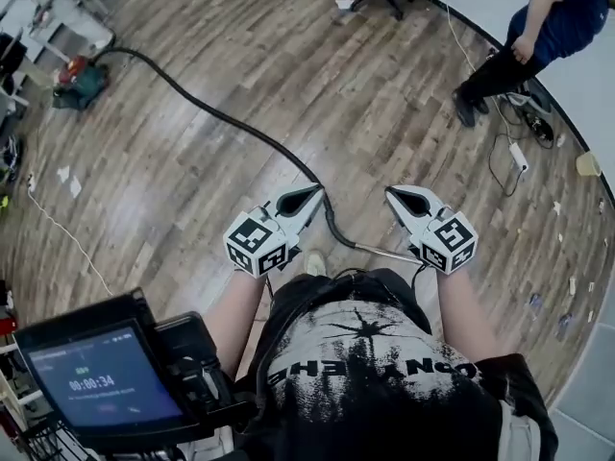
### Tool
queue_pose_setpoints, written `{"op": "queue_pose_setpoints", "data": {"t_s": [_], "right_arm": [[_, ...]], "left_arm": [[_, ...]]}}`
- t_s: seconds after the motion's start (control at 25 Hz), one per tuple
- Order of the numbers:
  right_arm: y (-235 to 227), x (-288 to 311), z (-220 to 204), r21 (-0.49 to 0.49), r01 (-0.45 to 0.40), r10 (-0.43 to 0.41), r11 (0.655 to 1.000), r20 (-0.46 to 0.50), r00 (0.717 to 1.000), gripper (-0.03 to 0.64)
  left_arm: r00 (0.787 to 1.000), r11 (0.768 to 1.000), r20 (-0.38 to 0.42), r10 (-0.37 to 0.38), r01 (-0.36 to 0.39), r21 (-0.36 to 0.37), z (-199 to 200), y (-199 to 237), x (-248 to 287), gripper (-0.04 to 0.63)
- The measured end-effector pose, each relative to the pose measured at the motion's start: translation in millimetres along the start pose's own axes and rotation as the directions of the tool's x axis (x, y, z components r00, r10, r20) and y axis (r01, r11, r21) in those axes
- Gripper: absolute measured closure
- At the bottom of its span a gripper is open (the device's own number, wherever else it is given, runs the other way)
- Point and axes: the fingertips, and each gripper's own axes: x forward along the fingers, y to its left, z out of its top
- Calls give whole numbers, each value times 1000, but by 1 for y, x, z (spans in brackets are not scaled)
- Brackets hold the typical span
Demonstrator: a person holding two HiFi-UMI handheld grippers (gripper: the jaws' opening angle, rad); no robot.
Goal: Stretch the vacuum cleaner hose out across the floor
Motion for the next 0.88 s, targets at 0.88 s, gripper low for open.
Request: {"op": "queue_pose_setpoints", "data": {"t_s": [0.88], "right_arm": [[-20,-55,85,-153,-147,169,977,140,976,611]], "left_arm": [[993,986,93,76,-89,144,93,-65,38,595]]}}
